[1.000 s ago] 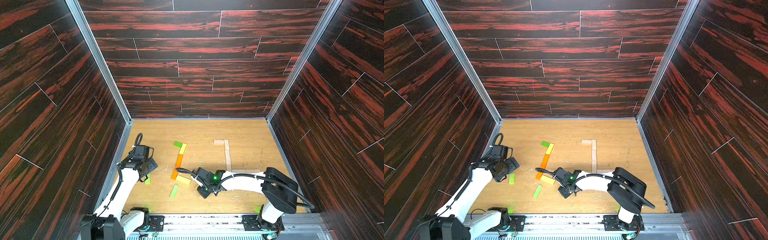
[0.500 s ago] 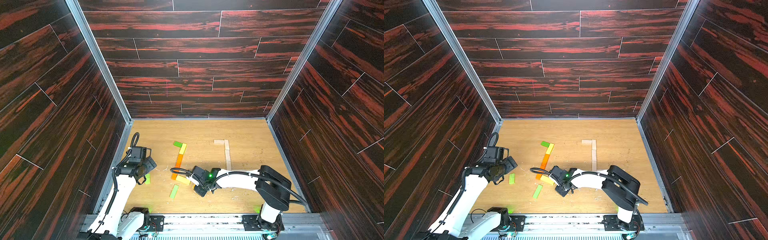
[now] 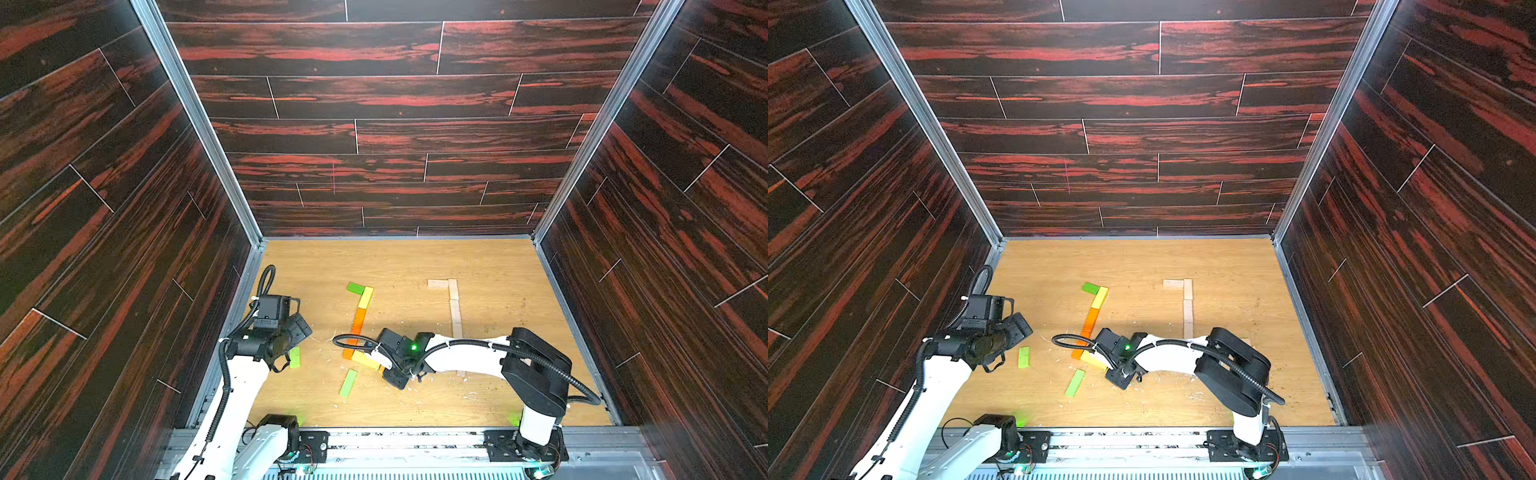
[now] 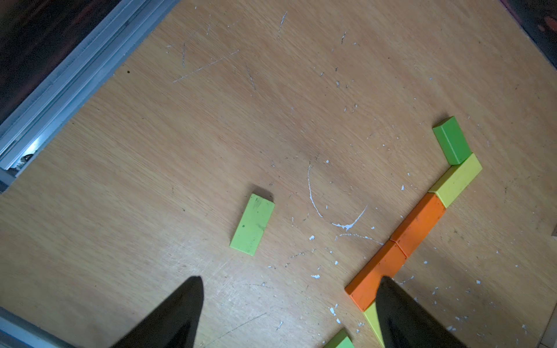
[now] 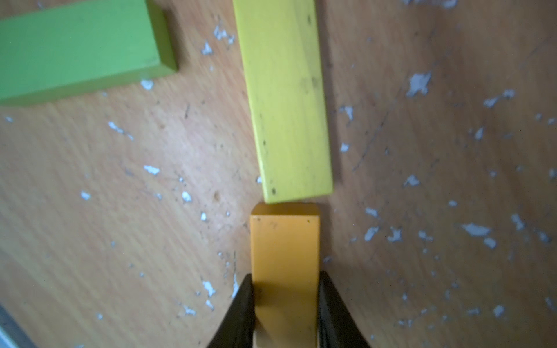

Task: Assemble a giraffe with building blocks
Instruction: Assemble the building block at the center of the board.

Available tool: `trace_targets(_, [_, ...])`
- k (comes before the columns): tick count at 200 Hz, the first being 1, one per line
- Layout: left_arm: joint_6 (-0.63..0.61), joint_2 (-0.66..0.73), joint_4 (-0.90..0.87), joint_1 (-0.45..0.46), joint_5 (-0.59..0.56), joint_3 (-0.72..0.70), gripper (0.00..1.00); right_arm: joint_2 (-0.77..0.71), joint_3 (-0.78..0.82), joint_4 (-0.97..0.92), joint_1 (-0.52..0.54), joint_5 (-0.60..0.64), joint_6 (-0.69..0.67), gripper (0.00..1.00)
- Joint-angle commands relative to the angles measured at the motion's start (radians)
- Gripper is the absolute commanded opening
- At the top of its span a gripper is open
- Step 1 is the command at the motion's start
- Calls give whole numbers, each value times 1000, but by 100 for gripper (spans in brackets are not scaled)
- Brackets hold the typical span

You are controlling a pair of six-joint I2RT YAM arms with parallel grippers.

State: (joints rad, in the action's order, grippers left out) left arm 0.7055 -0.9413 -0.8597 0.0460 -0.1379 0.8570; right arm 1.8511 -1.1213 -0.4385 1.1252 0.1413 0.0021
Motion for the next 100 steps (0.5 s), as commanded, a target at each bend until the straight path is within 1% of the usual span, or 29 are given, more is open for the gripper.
trace_targets(1, [-9, 12, -25, -4, -8, 31, 92, 78, 16, -11, -10, 11, -40, 26])
trace_targets(100, [-11, 2, -26, -5, -4, 39, 92, 94, 18, -23, -27, 48, -101, 29])
